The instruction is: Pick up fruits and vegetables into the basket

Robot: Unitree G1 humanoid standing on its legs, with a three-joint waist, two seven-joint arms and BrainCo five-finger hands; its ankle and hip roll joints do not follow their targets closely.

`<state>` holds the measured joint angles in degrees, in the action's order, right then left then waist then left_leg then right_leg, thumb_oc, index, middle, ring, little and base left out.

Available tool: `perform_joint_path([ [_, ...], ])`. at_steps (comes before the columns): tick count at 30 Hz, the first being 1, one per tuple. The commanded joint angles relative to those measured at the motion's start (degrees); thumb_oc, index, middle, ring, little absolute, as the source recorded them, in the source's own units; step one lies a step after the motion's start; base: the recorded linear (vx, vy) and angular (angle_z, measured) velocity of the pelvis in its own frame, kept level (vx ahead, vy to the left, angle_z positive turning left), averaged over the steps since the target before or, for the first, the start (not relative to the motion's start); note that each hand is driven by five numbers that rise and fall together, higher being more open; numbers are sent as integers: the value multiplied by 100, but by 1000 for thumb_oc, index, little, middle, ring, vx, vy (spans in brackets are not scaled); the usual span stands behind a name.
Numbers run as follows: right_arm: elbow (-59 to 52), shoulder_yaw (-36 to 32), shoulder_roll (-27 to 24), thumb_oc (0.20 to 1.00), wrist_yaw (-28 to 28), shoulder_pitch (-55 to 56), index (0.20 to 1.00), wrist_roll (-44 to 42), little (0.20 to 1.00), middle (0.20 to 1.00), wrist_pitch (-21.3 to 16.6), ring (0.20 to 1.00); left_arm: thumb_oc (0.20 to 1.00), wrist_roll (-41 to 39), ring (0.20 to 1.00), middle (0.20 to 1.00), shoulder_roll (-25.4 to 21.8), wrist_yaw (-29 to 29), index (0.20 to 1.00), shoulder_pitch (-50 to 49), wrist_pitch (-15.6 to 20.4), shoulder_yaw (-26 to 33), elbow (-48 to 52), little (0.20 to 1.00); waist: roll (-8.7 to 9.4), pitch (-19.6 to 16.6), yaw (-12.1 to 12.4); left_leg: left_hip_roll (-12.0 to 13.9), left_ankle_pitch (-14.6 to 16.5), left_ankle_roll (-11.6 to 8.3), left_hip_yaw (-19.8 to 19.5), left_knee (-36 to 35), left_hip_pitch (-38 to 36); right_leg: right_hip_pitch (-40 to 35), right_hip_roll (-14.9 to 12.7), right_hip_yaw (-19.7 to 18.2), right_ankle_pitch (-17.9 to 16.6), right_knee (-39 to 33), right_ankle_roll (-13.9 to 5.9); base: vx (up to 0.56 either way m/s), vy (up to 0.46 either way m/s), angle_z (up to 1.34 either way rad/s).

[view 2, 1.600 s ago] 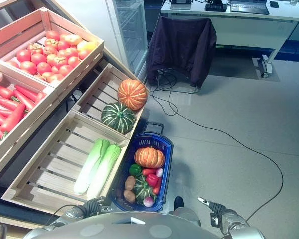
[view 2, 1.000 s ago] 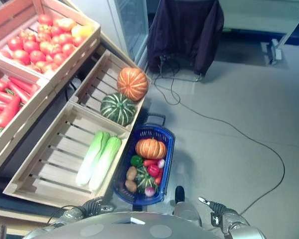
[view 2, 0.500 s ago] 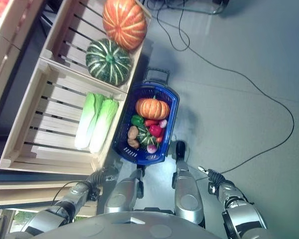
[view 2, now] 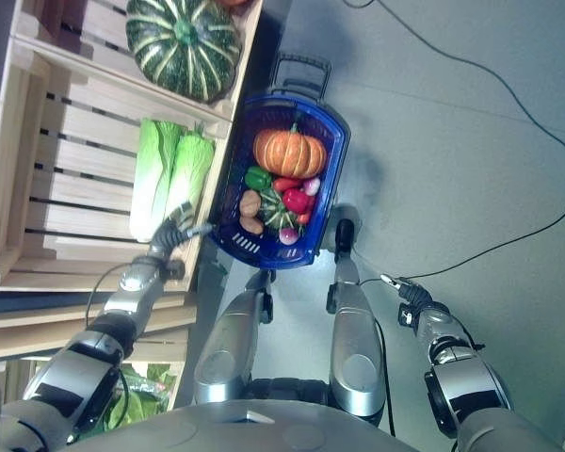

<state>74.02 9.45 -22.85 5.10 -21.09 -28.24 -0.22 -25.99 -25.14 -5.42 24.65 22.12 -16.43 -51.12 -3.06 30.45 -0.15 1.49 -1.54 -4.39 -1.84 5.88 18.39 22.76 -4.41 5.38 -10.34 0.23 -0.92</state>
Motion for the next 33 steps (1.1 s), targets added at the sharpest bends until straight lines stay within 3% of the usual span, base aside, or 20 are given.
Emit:
perform_joint_path([
  [1,-54,58,-149,1000,-193,266,1000,-254,1000,1000,-48,1000,1000,320,1000,1000,-310,-1159,1000,-78,565,326,323,1000,27,-66,-21,-454,51,293,-5,832,1135,663,107,-177,1159,1635,-197,0,0,0],
  [9,-120,127,-121,1000,-260,220,1000,-356,1000,1000,-105,1000,1000,1815,1000,1000,-545,-3330,1000,353,422,729,648,1000,105,-66,-15,-457,155,325,-38,1314,1743,1304,210,-283,1272,2115,-114,-7,-17,6],
  [17,-144,315,-133,1000,-219,99,1000,-451,1000,1000,-73,1000,1000,2825,1000,1000,-880,-4889,1000,841,-363,842,89,1000,261,-66,-82,-394,252,281,-34,1569,2023,1588,294,-338,1378,2319,-55,5,-4,4],
  [24,-131,447,-179,1000,-175,-40,1000,-502,1000,1000,-78,1000,1000,3040,1000,1000,-1174,-5194,1000,1218,-914,803,-671,1000,382,-66,-154,-358,306,232,-26,1737,2206,1739,332,-363,1428,2413,-21,8,4,-6],
  [33,-120,556,-252,1000,-91,-165,1000,-506,1000,1000,-46,1000,1000,2838,1000,1000,-1416,-4741,1000,1643,-1322,616,-1245,1000,441,-66,-233,-360,304,215,-14,1752,2309,1838,369,-397,1420,2396,-21,2,5,-2],
])
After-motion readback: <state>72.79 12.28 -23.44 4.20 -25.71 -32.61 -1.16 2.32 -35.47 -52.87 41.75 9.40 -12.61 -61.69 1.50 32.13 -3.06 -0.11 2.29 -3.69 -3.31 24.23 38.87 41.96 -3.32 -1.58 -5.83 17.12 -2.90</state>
